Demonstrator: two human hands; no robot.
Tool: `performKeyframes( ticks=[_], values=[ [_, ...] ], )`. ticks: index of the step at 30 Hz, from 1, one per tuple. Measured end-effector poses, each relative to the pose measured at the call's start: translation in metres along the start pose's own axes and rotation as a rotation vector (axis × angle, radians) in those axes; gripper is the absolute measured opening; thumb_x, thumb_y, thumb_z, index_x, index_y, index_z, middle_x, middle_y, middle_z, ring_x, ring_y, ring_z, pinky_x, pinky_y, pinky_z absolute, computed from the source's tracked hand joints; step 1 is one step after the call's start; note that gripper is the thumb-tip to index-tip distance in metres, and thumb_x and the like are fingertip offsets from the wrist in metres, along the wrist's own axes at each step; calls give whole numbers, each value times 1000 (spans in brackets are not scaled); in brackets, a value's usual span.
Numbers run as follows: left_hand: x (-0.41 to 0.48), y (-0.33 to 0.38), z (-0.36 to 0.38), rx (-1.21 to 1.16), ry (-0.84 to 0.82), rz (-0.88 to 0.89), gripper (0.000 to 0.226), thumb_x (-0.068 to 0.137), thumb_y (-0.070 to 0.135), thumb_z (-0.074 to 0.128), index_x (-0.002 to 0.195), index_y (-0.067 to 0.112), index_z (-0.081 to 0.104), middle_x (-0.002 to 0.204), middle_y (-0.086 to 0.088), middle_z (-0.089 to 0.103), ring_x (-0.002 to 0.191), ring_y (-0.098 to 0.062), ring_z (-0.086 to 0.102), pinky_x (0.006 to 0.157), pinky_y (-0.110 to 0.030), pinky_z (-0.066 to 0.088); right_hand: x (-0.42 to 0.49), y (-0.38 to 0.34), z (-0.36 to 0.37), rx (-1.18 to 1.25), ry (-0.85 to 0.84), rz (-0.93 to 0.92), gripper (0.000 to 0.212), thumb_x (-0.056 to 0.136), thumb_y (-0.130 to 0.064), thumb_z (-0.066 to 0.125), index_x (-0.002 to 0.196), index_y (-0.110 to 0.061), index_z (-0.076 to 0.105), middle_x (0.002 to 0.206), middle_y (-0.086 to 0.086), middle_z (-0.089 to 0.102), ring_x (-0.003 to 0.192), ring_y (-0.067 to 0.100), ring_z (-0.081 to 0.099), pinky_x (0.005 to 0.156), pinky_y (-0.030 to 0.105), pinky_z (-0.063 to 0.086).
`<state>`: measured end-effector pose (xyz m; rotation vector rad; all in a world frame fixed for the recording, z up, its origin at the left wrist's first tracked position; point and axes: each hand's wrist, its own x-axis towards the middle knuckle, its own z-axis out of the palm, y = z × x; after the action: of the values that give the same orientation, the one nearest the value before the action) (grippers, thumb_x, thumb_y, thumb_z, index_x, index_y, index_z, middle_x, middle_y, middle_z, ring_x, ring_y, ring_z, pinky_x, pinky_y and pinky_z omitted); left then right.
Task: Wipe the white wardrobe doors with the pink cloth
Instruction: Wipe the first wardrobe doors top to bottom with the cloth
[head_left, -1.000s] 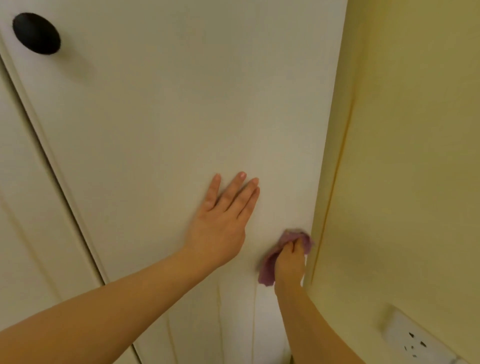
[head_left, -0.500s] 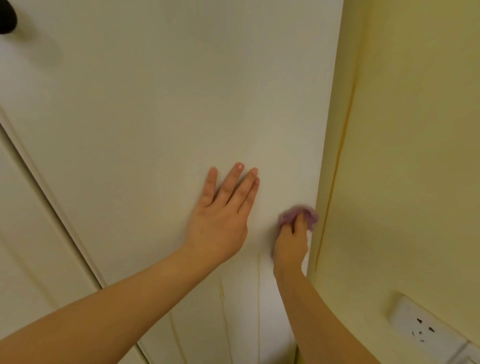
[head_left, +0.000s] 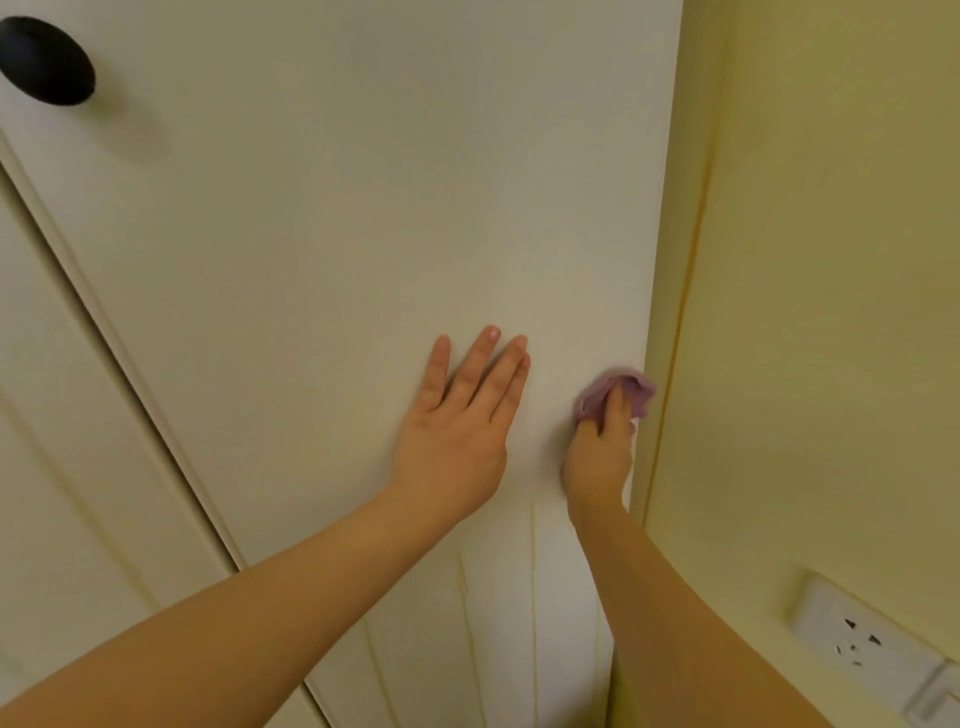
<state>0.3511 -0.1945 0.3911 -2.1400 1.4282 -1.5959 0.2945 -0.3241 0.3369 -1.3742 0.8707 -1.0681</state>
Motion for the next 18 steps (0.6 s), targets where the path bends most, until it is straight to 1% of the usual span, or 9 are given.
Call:
performKeyframes(
  ticks=[2, 4, 5, 6, 8, 9, 11, 14, 18],
  values=[
    [-1, -1, -1, -7, -1, 6, 65, 77, 19, 52, 140, 4, 42, 148, -8, 39, 139, -29, 24, 115, -52, -4, -13, 19, -10, -30, 5, 182, 41, 93, -16, 33, 132, -19, 42, 115, 2, 44, 116, 28, 46, 97, 36, 36],
    [-1, -3, -2, -18, 3, 22, 64, 77, 18, 51, 139, 3, 43, 148, -9, 40, 138, -30, 24, 116, -51, -4, -22, 32, -14, 36, -32, 317, 35, 91, 0, 33, 111, -23, 50, 105, 5, 48, 101, 24, 46, 82, 30, 38],
    [-2, -3, -3, -27, 9, 29, 64, 77, 17, 51, 139, 3, 44, 148, -9, 40, 138, -31, 24, 116, -51, -4, -24, 27, -14, 65, -29, 301, 39, 90, 2, 33, 110, -26, 52, 103, 2, 48, 99, 21, 44, 81, 29, 38],
    [-2, -4, -4, -38, 16, 28, 63, 77, 16, 51, 139, 3, 44, 147, -10, 40, 138, -31, 24, 116, -51, -3, -24, 19, -11, 74, -37, 263, 43, 92, 0, 34, 120, -27, 52, 107, -1, 48, 102, 19, 43, 88, 31, 38],
    [-4, -4, -5, -49, 32, 26, 62, 78, 14, 50, 139, 4, 43, 148, -10, 39, 138, -32, 24, 116, -50, 0, -26, 5, -2, 64, -54, 140, 51, 97, -8, 37, 140, -34, 37, 121, -8, 43, 112, 14, 40, 104, 35, 27],
    [-7, -4, -6, -48, 32, 22, 62, 79, 14, 49, 140, 3, 43, 148, -10, 39, 138, -32, 24, 116, -50, 1, -30, 4, 0, 72, -50, 94, 50, 98, -11, 37, 142, -34, 33, 123, -9, 43, 115, 12, 40, 105, 33, 25],
    [-15, -5, -7, -54, 29, 12, 60, 80, 12, 44, 140, 3, 43, 148, -10, 39, 138, -31, 25, 116, -49, 2, -35, 20, -1, 21, -47, 100, 44, 99, -15, 37, 141, -28, 35, 125, -5, 45, 122, 18, 42, 102, 31, 29],
    [-34, -13, -11, -50, 14, -5, 59, 81, 10, 37, 139, 2, 44, 147, -10, 40, 138, -30, 26, 117, -49, 1, -51, 37, -9, -16, -104, 326, 51, 97, -6, 34, 144, -28, 32, 130, 3, 47, 119, 28, 45, 91, 29, 33],
    [-57, -24, -16, -27, -12, -3, 59, 81, 11, 39, 139, 3, 43, 147, -10, 40, 138, -29, 26, 117, -49, 1, -77, 31, 6, -66, -116, 68, 44, 97, -8, 38, 138, -24, 41, 126, -1, 53, 117, 20, 47, 98, 25, 38]
  ],
)
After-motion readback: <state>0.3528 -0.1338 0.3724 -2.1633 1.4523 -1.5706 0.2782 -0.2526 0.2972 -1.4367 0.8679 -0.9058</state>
